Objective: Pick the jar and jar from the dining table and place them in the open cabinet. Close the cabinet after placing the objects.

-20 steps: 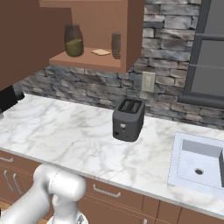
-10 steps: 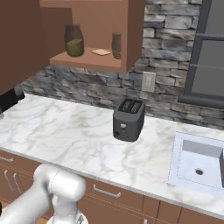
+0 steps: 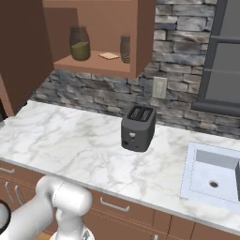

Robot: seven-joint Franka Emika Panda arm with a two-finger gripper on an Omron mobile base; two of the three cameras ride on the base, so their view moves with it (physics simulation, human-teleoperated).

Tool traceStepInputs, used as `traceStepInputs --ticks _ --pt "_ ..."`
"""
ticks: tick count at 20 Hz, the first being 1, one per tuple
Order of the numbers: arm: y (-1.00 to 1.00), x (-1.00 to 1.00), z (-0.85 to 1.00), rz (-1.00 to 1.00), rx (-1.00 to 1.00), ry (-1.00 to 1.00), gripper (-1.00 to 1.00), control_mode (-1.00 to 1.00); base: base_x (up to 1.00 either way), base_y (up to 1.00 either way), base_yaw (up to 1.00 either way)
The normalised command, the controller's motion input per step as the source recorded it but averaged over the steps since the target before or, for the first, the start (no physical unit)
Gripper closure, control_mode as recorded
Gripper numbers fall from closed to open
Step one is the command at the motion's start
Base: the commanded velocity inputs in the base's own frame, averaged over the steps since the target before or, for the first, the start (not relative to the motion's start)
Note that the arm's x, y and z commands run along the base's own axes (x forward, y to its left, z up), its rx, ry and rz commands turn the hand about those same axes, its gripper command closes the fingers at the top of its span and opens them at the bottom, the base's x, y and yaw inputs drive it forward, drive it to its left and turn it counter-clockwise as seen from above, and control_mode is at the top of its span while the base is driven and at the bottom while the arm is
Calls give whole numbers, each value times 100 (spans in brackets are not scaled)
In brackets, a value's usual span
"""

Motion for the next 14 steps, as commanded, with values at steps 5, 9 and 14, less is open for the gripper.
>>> traceStepInputs --ticks 5,9,14 --pt "-100 100 30 -3 24 13 -100 -100 0 0 0" --pt "-100 100 10 0 22 13 -100 -100 0 0 0" --pt "-99 100 6 0 20 12 -100 -100 0 0 0"
